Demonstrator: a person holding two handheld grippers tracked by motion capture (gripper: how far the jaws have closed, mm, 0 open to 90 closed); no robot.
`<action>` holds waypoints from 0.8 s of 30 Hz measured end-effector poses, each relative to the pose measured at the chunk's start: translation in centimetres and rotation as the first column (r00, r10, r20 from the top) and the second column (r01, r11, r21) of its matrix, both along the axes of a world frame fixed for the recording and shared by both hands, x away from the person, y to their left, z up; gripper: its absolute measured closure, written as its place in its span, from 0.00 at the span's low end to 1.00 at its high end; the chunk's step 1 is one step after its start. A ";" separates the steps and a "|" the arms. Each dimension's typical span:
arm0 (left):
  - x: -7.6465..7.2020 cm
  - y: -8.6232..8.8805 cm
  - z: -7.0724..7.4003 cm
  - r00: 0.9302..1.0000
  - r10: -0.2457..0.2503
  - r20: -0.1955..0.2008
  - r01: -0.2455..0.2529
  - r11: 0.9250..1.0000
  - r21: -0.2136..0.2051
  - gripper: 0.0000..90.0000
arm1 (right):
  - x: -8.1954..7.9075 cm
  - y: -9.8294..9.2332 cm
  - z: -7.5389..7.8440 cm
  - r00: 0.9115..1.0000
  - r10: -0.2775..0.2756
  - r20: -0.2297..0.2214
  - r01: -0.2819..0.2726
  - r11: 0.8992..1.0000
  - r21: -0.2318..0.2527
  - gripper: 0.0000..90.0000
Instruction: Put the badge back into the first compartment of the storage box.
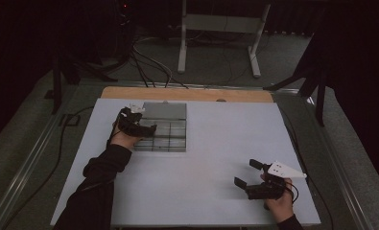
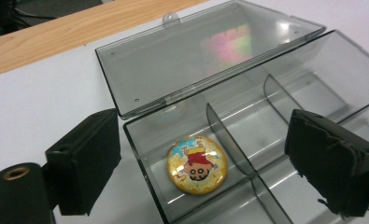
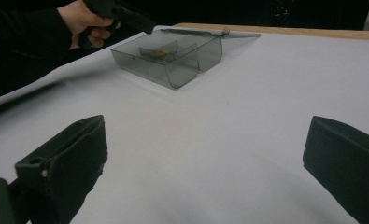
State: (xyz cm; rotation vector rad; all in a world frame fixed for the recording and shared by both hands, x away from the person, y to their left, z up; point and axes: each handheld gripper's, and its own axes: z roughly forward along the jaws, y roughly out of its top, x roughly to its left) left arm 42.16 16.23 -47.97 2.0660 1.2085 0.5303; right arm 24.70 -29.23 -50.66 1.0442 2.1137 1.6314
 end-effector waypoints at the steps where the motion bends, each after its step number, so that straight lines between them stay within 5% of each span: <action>1: -0.1 0.0 0.1 1.000 -0.003 -0.004 0.003 1.000 -0.003 0.11 | 0.0 0.0 0.0 1.000 -0.001 -0.002 0.001 1.000 0.002 0.00; 7: -0.8 -0.1 0.6 0.999 -0.045 -0.013 0.045 0.998 -0.034 0.01 | 0.0 0.0 0.0 1.000 -0.001 -0.001 0.001 1.000 0.001 0.00; 15: -2.0 0.5 1.2 0.997 -0.078 -0.014 0.077 0.995 -0.066 0.00 | 0.0 0.0 0.0 1.000 0.000 0.000 0.000 1.000 -0.001 0.00; 24: -4.4 2.2 2.6 0.986 -0.164 -0.003 0.161 0.970 -0.181 0.00 | 0.0 0.1 0.0 1.000 -0.001 -0.002 0.001 1.000 -0.001 0.00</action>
